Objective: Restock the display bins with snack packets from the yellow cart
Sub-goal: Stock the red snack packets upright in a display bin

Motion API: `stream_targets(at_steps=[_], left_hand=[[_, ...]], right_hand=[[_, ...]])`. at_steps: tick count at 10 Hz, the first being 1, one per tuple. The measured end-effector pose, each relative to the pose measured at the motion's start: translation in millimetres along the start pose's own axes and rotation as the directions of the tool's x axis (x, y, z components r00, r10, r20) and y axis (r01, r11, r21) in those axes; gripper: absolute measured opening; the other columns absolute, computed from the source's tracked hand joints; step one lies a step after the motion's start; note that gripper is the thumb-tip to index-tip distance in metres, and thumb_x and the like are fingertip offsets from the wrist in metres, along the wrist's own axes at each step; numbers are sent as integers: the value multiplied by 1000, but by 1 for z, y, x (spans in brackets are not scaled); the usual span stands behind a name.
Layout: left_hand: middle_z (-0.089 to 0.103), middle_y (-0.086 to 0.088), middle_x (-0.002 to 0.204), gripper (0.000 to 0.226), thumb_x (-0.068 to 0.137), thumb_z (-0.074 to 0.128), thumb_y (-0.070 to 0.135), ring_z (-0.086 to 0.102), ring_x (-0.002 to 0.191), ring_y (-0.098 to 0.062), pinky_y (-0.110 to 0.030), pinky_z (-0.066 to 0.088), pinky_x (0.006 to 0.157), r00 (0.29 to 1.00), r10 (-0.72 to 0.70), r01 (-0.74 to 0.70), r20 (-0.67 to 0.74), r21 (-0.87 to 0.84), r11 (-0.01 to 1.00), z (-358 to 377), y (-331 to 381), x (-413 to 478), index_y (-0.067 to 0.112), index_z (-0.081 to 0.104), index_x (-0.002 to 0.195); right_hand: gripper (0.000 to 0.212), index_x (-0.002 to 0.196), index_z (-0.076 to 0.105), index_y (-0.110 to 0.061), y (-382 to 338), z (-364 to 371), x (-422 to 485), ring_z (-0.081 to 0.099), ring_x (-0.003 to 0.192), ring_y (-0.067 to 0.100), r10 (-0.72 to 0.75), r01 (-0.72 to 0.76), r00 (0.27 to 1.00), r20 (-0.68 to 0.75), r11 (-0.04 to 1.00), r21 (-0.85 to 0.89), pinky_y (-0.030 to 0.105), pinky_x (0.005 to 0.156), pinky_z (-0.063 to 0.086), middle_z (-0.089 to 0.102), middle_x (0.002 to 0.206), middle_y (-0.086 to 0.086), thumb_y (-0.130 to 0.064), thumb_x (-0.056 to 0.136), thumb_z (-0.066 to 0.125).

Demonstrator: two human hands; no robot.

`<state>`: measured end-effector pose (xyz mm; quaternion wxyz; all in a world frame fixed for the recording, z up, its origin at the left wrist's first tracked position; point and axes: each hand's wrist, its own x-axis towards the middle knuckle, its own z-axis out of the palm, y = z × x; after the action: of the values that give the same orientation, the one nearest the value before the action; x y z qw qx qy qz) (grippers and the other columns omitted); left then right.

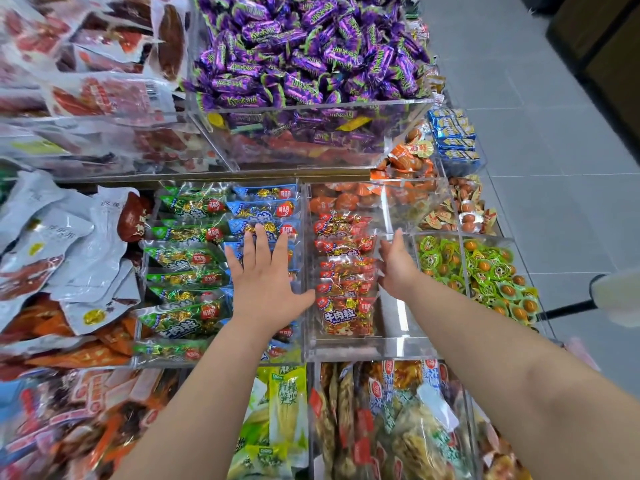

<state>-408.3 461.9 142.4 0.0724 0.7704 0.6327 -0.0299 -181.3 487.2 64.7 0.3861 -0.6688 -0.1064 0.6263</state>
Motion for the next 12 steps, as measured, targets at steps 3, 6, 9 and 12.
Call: stream_targets(at_steps=[3,6,9,12], left_hand=[[-17,-13,159,104,75,51,71,-16,147,-31,-55,-19,110,1000,3,-3,-5,-11,1000,4,-1,1,26,-2,153],[-22,-11,158,106,75,50,73,-21,146,-30,-53,-22,109,1000,2,-2,1,5,1000,8,-3,1,27,-7,152],[-13,-13,160,104,76,56,70,-12,148,-31,-56,-15,112,999,-16,17,41,-36,999,-4,0,2,29,-1,153],[66,-11,107,26,83,65,11,55,108,-30,-30,35,94,918,113,-305,-381,-494,814,-34,31,-55,8,69,109]], right_hand=[[85,148,26,-16,-18,9,3,51,114,19,0,-2,1000,-29,997,-83,39,93,43,53,128,3,-74,86,22],[70,144,35,-25,-25,15,3,47,123,17,-41,60,990,132,987,-148,30,87,35,43,144,0,-68,91,21],[34,125,52,2,-11,-14,-49,46,125,39,-133,124,990,-52,981,-150,48,106,37,49,134,26,-15,97,44],[13,84,59,-8,29,-36,-141,51,65,18,-276,280,956,-95,959,33,28,64,43,54,76,9,-7,94,50]])
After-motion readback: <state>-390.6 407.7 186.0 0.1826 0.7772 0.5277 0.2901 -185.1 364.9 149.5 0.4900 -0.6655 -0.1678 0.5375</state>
